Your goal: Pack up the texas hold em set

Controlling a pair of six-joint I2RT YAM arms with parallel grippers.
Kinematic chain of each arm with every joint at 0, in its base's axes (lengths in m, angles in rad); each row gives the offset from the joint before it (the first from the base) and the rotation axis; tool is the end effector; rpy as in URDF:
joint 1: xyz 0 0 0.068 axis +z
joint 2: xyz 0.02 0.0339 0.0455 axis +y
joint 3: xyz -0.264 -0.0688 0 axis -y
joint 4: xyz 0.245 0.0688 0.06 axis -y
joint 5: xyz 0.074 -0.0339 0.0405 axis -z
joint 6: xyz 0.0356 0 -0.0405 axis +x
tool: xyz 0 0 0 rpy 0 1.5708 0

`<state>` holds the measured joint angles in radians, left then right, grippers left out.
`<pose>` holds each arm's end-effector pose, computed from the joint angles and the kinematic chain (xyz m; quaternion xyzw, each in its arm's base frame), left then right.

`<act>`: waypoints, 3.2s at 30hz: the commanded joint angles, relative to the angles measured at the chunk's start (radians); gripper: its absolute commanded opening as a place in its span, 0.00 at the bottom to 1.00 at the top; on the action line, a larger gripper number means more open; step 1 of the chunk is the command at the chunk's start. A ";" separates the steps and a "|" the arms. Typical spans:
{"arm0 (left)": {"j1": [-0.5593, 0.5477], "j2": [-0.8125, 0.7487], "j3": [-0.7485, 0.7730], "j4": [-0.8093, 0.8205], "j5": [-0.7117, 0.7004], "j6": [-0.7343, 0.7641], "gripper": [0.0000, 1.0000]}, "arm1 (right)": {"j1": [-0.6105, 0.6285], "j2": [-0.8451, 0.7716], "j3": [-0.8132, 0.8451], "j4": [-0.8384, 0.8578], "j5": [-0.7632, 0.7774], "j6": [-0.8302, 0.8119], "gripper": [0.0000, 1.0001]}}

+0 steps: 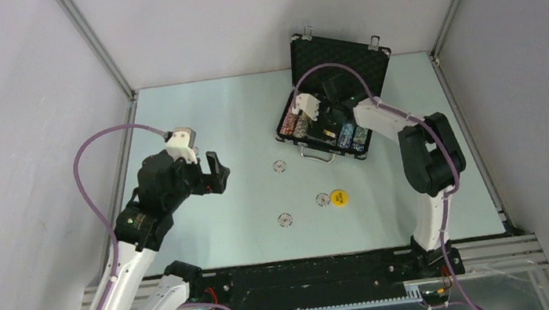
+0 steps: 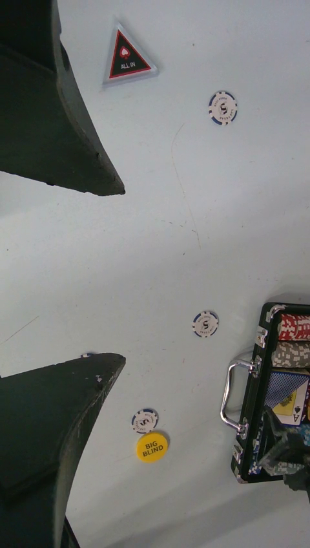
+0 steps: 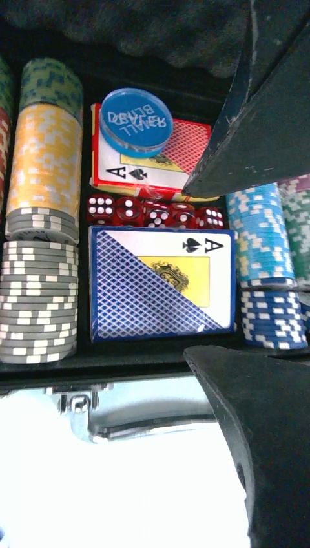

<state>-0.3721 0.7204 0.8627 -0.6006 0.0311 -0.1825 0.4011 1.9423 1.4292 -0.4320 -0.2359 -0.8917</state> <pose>0.1429 -0.0570 0.3333 0.0886 0.8446 -0.1572 0.5042 0.3856 0.1726 0.2035 -0.5980 0.7324 0.0344 0.3237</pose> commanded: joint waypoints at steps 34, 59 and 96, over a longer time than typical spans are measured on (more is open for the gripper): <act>0.010 -0.007 -0.005 0.032 0.034 0.014 0.96 | 0.025 -0.112 -0.172 0.408 0.521 1.444 0.61; 0.009 0.020 -0.003 0.032 0.046 0.015 0.96 | 0.093 0.015 -0.084 0.359 0.683 1.519 0.41; 0.010 0.000 -0.013 0.031 -0.057 0.021 0.97 | 0.330 -0.633 -0.583 -0.270 0.659 1.796 0.92</act>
<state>-0.3706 0.7300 0.8623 -0.6006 -0.0021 -0.1822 0.7681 1.3304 0.8795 -0.6621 0.4259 0.8284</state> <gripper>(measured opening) 0.967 0.941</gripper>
